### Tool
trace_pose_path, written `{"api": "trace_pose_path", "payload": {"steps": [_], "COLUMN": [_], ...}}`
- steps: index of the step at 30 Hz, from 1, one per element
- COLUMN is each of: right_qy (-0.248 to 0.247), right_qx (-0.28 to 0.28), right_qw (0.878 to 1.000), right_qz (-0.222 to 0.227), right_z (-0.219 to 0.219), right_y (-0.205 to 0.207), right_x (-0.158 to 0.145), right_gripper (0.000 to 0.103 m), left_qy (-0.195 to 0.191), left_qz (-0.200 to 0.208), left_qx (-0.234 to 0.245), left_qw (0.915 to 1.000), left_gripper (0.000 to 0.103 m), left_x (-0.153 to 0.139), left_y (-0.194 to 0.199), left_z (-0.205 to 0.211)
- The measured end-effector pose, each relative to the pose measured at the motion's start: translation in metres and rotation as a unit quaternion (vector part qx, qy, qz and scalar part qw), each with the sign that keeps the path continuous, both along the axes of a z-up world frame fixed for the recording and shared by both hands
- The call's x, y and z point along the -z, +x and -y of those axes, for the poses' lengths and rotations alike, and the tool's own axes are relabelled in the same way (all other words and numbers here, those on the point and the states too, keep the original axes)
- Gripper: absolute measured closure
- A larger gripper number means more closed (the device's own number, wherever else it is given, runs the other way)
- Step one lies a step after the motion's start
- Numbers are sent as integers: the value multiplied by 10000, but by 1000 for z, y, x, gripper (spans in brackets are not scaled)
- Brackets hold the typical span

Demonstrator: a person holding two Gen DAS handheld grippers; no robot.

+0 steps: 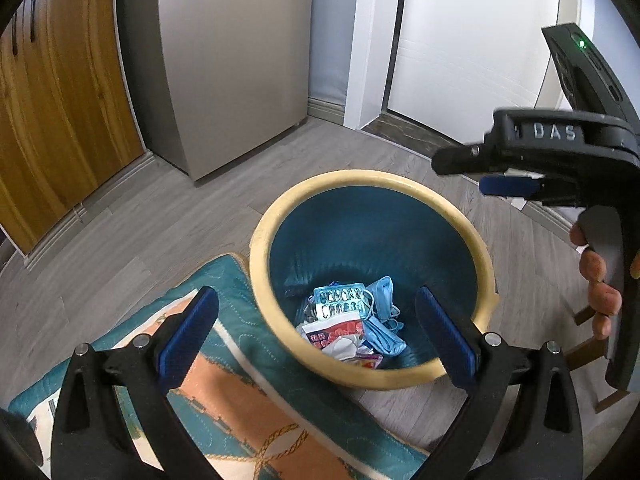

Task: Collect trash
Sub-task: 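Open both tools over the bin to drop the bag and mask, then move both open tools back over the remaining trash on the mat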

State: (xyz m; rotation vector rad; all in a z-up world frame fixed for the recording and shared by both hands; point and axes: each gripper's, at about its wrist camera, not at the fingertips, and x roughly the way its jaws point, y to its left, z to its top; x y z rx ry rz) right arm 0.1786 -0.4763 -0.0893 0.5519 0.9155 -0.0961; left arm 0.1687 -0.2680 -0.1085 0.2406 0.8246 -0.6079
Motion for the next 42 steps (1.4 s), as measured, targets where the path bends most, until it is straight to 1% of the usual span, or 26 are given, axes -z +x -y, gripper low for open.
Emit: {"api": "trace_pose_path", "payload": {"steps": [1,3,8,14,16,20,27,30,34,38,42], "right_qy": [-67,-176,-460,-426,-372,-346,-291,-233,-262,-422,-304], "right_qx": [-36,-103,-322,-393,-403,-493,-714,-772,-927,-1258,-1544], "right_qw": [10000,9997,9981,9976,9978,9974,9962,9961,9950,9911,9874], "right_qz": [49,139,265,369,377,399,409,363,255,59,-136], "right_z": [-4,-10,-29,-42,-48,-64,-96,-112,-138,-177,-210], "right_y": [-1,-3,-9,-14,-15,-19,-33,-40,-49,-59,-71], "right_x": [-5,-12,-27,-41,-44,-51,-55,-55,-50,-39,-26], "right_gripper": [19,11,7,6,6,5,5,5,5,5,5], "left_qy": [0,9,86,2,19,73,-33,-122,-202,-70,84], "left_qz": [19,53,207,395,512,635,590,558,498,438,224], "left_qx": [-5,-27,-184,-489,-612,-904,-1428,-1648,-2020,-2366,-2708], "left_qw": [10000,10000,9996,9980,9968,9938,9880,9847,9779,9706,9623], "left_gripper": [6,6,6,6,6,6,6,6,6,6,6], "left_x": [-3,-9,-28,-62,-75,-90,-109,-114,-114,-105,-86], "left_y": [-2,-5,-10,-23,-29,-41,-66,-80,-94,-101,-106], "left_z": [-3,-10,-29,-66,-83,-116,-171,-196,-230,-264,-301]}}
